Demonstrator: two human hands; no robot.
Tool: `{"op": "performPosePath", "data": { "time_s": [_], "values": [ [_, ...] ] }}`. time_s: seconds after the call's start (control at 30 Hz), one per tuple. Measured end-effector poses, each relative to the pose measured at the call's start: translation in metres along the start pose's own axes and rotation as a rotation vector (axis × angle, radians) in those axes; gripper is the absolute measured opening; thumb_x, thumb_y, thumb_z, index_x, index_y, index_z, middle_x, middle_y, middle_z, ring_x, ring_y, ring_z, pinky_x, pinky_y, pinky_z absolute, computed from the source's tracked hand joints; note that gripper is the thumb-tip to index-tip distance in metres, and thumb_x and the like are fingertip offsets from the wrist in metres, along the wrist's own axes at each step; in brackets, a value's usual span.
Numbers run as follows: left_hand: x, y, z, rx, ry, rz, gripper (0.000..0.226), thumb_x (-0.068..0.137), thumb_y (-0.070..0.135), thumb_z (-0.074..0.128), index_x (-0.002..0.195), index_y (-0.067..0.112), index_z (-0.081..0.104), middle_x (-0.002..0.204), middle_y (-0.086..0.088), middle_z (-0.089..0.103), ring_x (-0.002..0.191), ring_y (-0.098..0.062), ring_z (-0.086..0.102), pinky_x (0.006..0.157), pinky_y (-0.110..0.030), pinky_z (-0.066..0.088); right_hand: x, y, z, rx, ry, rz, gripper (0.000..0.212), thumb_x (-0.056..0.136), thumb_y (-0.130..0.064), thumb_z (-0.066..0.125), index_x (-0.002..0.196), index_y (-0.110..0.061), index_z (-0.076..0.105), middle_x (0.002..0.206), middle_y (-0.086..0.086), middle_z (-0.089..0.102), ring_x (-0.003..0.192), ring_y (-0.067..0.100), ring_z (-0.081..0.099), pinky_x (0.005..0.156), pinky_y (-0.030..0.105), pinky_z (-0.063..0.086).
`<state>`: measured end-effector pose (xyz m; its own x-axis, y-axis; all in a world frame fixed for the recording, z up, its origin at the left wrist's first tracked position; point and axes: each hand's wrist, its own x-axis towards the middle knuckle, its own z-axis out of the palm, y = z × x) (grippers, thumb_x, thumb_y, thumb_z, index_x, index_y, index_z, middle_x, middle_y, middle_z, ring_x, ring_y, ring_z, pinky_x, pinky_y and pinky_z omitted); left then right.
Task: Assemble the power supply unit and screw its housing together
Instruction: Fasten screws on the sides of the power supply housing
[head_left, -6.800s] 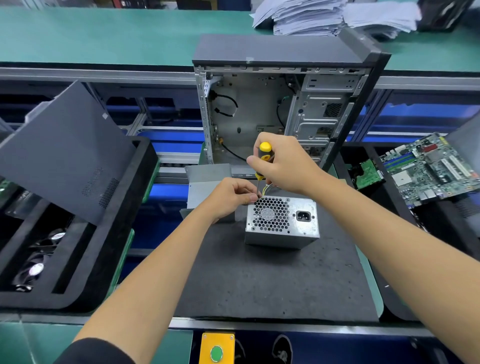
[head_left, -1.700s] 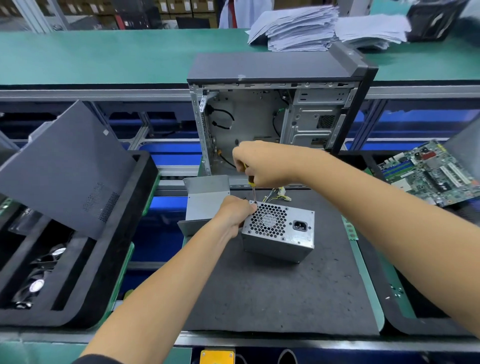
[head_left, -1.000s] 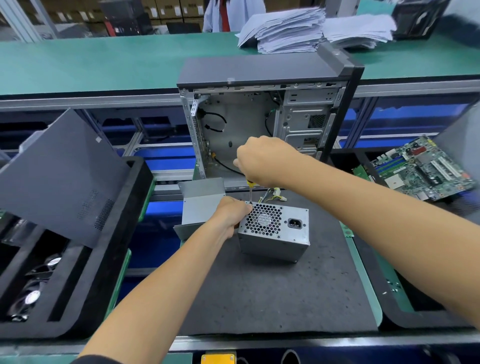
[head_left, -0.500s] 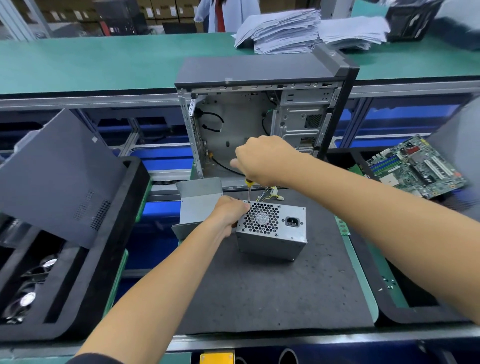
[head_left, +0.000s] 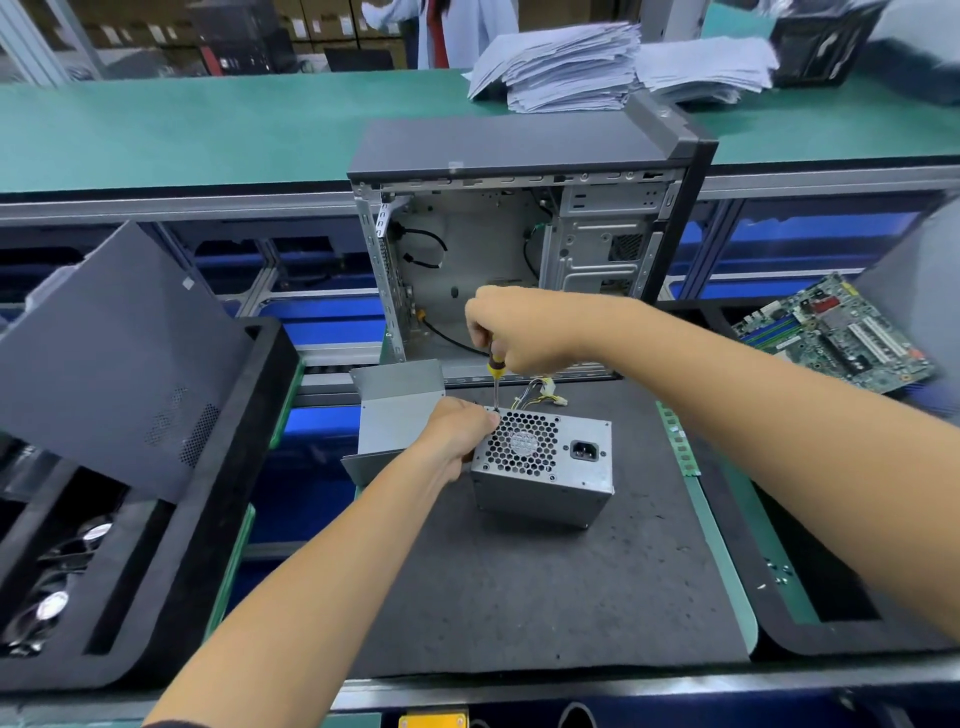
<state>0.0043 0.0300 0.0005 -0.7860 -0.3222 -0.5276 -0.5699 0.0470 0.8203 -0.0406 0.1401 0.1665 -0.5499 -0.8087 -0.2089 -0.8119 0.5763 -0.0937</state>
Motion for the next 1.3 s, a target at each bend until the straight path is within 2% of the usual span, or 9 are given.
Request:
{"op": "performPosePath", "data": {
  "time_s": [0.13, 0.23, 0.4, 0.57, 0.7, 0.77, 1.0, 1.17, 1.3],
  "values": [
    [-0.002, 0.001, 0.001, 0.008, 0.005, -0.002, 0.048, 0.091, 0.006, 0.057, 0.051, 0.017, 0.032, 0.043, 0.000, 0.037, 0.053, -0.019, 0.039, 0.061, -0.029, 0.030, 0.003, -0.006, 0.008, -0.228, 0.194, 0.112, 0.032, 0.103, -0.026, 0.038, 0.075, -0.010, 0.037, 0.066, 0.004, 0.034, 0.064, 0.027, 0.041, 0.059, 0.035, 0.035],
    [-0.004, 0.003, 0.001, 0.011, -0.005, -0.003, 0.039, 0.091, 0.008, 0.056, 0.057, 0.015, 0.040, 0.063, -0.009, 0.048, 0.067, -0.023, 0.048, 0.066, -0.032, 0.037, 0.002, -0.004, 0.003, -0.156, 0.107, 0.115, 0.031, 0.101, -0.035, 0.040, 0.079, -0.014, 0.039, 0.073, 0.003, 0.037, 0.069, 0.027, 0.044, 0.061, 0.033, 0.034],
    [-0.006, 0.002, 0.001, -0.013, -0.030, -0.002, 0.009, 0.091, 0.009, 0.058, 0.083, 0.009, 0.053, 0.089, -0.015, 0.058, 0.088, -0.028, 0.057, 0.097, -0.046, 0.048, 0.003, -0.006, 0.004, -0.057, 0.061, 0.002, 0.009, 0.087, -0.008, 0.052, 0.082, -0.014, 0.047, 0.090, 0.005, 0.048, 0.083, 0.027, 0.054, 0.061, 0.030, 0.036],
    [-0.003, -0.001, 0.001, -0.013, -0.016, 0.021, 0.028, 0.091, 0.006, 0.056, 0.068, 0.013, 0.043, 0.072, -0.008, 0.043, 0.075, -0.021, 0.040, 0.072, -0.032, 0.034, 0.004, -0.009, 0.011, -0.219, 0.198, 0.086, 0.027, 0.101, -0.034, 0.040, 0.092, -0.011, 0.051, 0.087, 0.012, 0.052, 0.082, 0.033, 0.055, 0.063, 0.035, 0.034],
    [-0.004, 0.000, 0.001, -0.035, -0.015, 0.016, 0.008, 0.091, 0.008, 0.059, 0.086, 0.011, 0.053, 0.086, -0.012, 0.054, 0.081, -0.022, 0.050, 0.083, -0.037, 0.046, 0.002, -0.002, 0.001, -0.036, -0.026, -0.014, 0.013, 0.090, -0.012, 0.053, 0.092, -0.016, 0.041, 0.093, 0.002, 0.041, 0.077, 0.023, 0.048, 0.059, 0.032, 0.034],
    [-0.003, -0.001, 0.001, -0.031, -0.009, 0.013, 0.009, 0.091, 0.009, 0.059, 0.084, 0.010, 0.053, 0.086, -0.013, 0.055, 0.081, -0.023, 0.052, 0.088, -0.038, 0.048, 0.003, -0.001, 0.001, -0.045, 0.037, -0.019, 0.011, 0.086, -0.005, 0.054, 0.088, -0.015, 0.050, 0.092, 0.004, 0.050, 0.081, 0.022, 0.051, 0.058, 0.029, 0.034],
    [-0.002, 0.002, 0.000, -0.040, -0.015, -0.024, 0.009, 0.089, 0.010, 0.061, 0.082, 0.006, 0.056, 0.091, -0.014, 0.061, 0.083, -0.026, 0.057, 0.081, -0.036, 0.046, 0.009, -0.002, 0.011, -0.108, 0.195, 0.135, 0.041, 0.100, -0.039, 0.040, 0.069, -0.014, 0.034, 0.065, 0.002, 0.033, 0.065, 0.028, 0.043, 0.057, 0.033, 0.032],
    [-0.005, 0.006, -0.003, -0.092, -0.032, -0.053, 0.003, 0.089, 0.005, 0.061, 0.091, 0.004, 0.059, 0.079, -0.013, 0.063, 0.065, -0.023, 0.060, 0.062, -0.029, 0.050, 0.000, 0.001, 0.000, 0.062, -0.002, 0.008, 0.009, 0.091, -0.008, 0.049, 0.097, -0.013, 0.043, 0.097, 0.003, 0.041, 0.074, 0.022, 0.048, 0.056, 0.032, 0.033],
    [-0.010, 0.009, -0.004, -0.119, -0.044, -0.067, 0.001, 0.089, 0.003, 0.060, 0.090, 0.002, 0.061, 0.070, -0.009, 0.064, 0.057, -0.018, 0.060, 0.051, -0.025, 0.050, -0.002, -0.003, 0.001, -0.022, 0.139, 0.041, 0.005, 0.088, -0.013, 0.056, 0.084, -0.012, 0.055, 0.091, 0.008, 0.058, 0.086, 0.026, 0.057, 0.066, 0.035, 0.048]
  ]
}}
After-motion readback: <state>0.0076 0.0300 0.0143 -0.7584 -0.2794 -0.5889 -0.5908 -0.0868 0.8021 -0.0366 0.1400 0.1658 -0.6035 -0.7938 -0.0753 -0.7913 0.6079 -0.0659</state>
